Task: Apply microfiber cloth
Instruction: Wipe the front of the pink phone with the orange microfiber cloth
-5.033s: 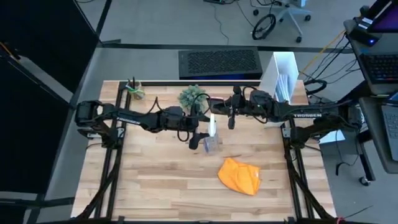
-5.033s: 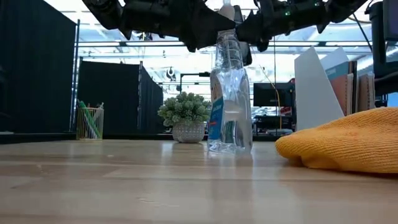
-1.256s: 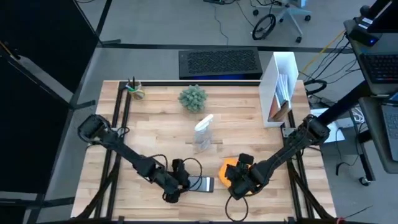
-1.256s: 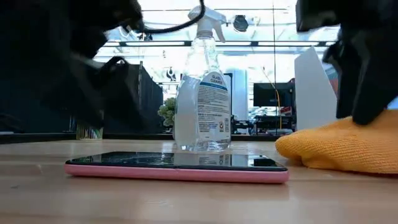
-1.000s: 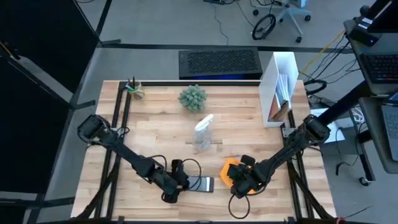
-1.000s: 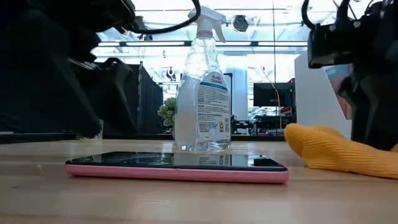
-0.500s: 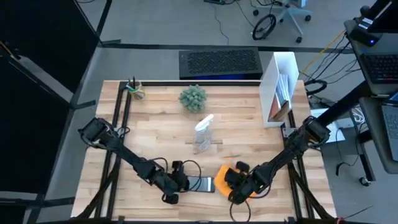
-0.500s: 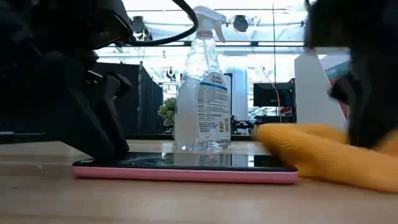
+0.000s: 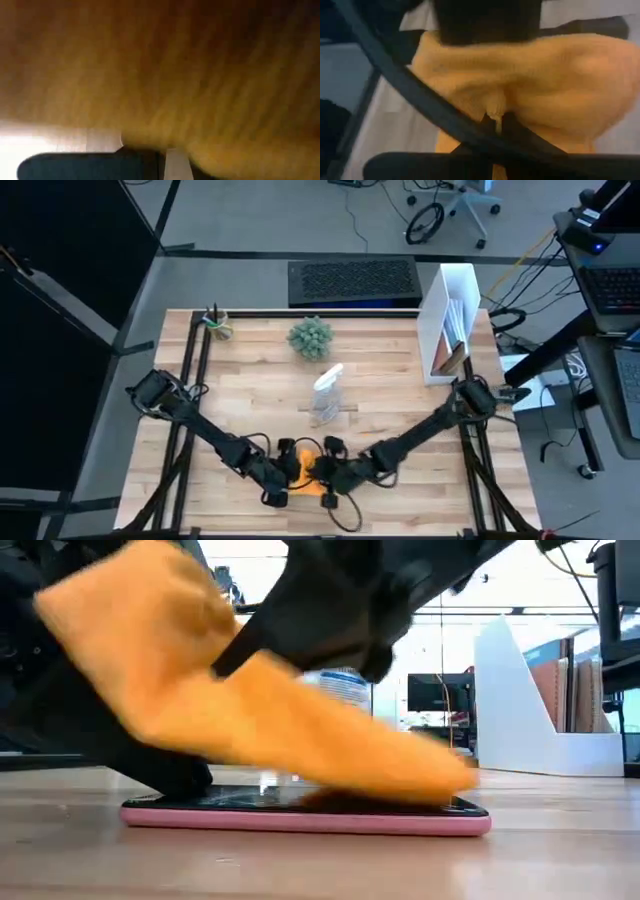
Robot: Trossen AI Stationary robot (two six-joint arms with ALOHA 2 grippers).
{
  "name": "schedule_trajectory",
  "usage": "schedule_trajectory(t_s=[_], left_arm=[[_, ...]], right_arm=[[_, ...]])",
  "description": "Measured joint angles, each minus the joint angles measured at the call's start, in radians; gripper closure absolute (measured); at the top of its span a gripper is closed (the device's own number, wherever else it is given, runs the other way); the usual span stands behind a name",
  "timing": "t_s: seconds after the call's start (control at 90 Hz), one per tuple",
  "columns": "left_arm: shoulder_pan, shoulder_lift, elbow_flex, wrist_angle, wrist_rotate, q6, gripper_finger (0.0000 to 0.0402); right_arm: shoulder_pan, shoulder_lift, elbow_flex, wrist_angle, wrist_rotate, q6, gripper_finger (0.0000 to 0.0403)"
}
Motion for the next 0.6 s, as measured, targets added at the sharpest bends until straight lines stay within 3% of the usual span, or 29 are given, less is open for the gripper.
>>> schedule_trajectory(t_s=[0.1,0.6], left_arm=[[0.000,0.000,0.000,-0.001,0.000,0.000,0.0355],[0.000,0.007,0.002,-0.020,-0.003,0.018,0.0355]], right_arm=[[-0.013,0.053,0.001,0.007,-0.069,0.054,0.0403],[0.053,0.036,0.006,-0.241,-0.056,0.146,0.0403]])
